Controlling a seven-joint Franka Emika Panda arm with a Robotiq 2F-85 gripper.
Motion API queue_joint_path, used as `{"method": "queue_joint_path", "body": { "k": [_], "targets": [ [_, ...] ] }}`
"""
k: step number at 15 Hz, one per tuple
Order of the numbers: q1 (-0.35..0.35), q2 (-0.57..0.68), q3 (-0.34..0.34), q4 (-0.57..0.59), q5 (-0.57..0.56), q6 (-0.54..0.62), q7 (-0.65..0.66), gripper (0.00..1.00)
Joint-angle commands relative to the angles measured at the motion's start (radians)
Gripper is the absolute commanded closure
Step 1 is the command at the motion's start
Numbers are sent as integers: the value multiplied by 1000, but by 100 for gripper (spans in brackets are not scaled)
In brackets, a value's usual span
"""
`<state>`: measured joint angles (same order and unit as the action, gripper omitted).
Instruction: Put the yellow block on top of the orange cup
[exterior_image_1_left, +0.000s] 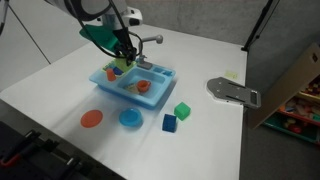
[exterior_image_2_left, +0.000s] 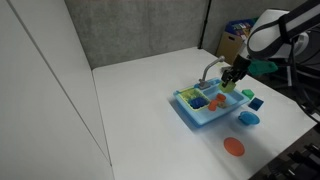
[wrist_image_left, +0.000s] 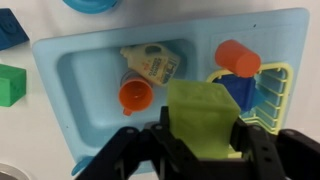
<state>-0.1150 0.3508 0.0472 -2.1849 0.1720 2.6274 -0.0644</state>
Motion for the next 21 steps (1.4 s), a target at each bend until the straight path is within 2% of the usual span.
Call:
{"method": "queue_joint_path", "body": {
  "k": [1, 7, 13, 21],
  "targets": [
    [19, -101, 23, -96, 7, -3, -68, 72],
    [70, -124, 34, -135, -7, 9, -76, 72],
    [115, -95, 19, -117, -66, 27, -38, 72],
    [134, -60, -8, -93, -158, 36, 3, 72]
  ]
}}
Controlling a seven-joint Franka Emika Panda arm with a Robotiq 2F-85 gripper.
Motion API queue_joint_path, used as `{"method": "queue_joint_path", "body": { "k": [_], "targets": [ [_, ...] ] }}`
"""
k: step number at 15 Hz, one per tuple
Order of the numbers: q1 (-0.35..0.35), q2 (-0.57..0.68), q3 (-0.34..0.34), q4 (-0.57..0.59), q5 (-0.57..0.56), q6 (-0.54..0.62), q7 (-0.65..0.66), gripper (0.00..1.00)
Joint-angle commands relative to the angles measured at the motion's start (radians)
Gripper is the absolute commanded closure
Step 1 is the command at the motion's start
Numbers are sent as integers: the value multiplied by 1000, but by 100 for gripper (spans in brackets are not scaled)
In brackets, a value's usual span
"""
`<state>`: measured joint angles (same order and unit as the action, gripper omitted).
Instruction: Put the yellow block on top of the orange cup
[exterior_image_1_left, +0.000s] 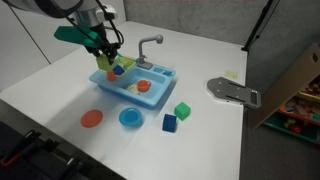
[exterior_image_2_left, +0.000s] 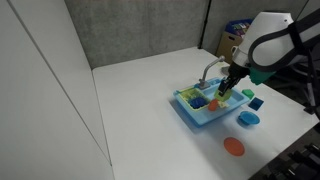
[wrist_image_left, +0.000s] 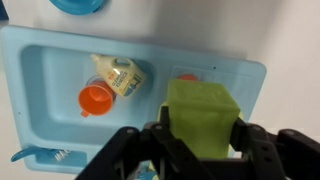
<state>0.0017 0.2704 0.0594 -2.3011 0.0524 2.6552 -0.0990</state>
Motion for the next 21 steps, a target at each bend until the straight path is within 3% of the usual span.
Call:
{"method": "queue_joint_path", "body": {
  "k": [1, 21],
  "targets": [
    [19, 25, -23, 26, -47, 9, 42, 72],
    [66, 112, -37, 86, -87, 38, 92, 72]
  ]
}}
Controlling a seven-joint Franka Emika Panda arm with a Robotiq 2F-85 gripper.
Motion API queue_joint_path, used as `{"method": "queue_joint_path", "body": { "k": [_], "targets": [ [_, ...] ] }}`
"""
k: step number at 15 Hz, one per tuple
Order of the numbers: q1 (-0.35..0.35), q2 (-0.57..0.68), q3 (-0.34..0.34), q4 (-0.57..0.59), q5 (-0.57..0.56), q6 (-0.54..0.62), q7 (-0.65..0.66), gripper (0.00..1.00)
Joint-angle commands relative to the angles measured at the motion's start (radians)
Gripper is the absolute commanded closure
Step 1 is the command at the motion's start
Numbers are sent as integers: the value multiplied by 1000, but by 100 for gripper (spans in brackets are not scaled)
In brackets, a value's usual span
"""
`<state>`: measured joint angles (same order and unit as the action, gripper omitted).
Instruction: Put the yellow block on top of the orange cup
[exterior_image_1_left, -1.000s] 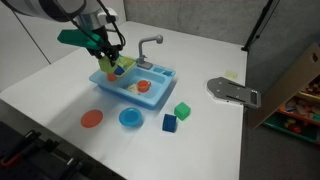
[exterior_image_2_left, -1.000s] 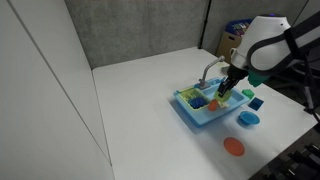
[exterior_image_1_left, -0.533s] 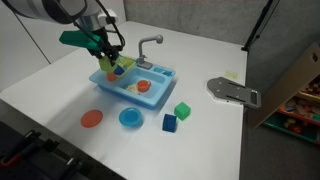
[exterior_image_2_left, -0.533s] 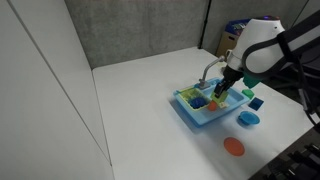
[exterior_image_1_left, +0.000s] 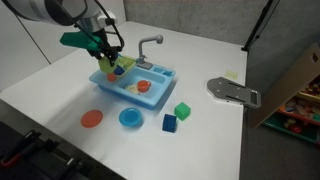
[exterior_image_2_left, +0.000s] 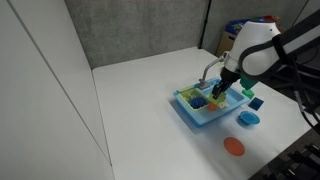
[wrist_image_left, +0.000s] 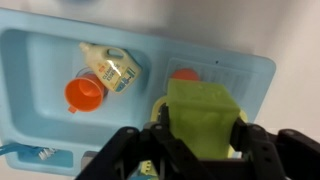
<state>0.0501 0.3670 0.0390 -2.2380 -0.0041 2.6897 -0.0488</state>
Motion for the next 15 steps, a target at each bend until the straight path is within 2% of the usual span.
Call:
{"method": "queue_joint_path", "body": {
  "k": [1, 5, 7, 8, 9, 12, 15],
  "targets": [
    [19, 16, -18, 24, -33, 3, 45, 72],
    [22, 19, -22, 26, -36, 0, 51, 72],
    [22, 19, -24, 27, -35, -3, 52, 35],
    [21, 17, -24, 27, -35, -3, 52, 23],
    [20, 15, -23, 26, -32, -4, 51, 22],
    [13, 5, -16, 24, -21, -8, 42, 1],
    [-2, -18, 1, 17, 3, -19, 20, 0]
  ]
}}
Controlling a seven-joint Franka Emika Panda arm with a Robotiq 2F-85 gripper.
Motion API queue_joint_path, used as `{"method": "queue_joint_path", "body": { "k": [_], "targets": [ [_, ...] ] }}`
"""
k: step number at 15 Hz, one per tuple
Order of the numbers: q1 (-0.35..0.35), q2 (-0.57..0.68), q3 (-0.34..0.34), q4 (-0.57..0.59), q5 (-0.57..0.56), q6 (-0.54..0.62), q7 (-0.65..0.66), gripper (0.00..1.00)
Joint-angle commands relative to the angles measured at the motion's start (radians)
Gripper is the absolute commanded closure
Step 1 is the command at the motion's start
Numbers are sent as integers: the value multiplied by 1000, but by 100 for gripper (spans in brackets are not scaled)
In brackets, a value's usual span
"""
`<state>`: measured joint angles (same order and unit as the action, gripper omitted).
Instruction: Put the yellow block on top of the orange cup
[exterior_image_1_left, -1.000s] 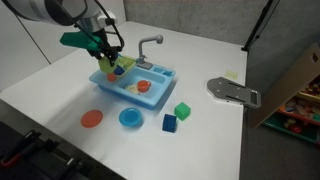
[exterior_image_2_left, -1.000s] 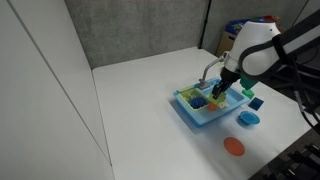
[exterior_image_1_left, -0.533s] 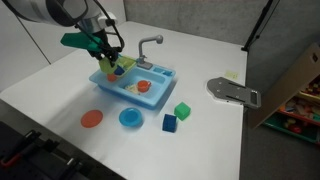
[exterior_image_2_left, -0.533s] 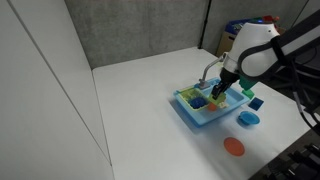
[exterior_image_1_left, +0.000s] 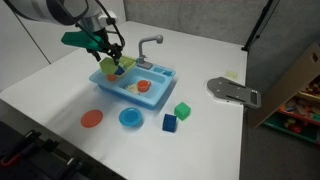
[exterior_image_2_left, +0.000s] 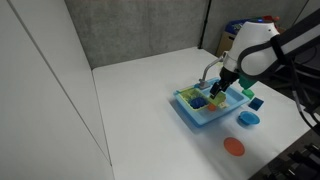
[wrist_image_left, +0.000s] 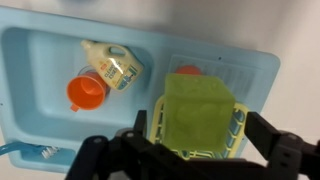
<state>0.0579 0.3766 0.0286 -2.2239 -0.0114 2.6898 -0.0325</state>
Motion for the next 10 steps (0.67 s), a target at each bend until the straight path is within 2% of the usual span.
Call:
{"method": "queue_joint_path", "body": {
  "k": [1, 6, 10],
  "targets": [
    [-17, -37, 17, 0, 21, -24, -5, 0],
    [-64, -103, 60, -6, 119, -73, -63, 0],
    [-80, -174, 42, -5, 144, -158, -84, 0]
  ]
}}
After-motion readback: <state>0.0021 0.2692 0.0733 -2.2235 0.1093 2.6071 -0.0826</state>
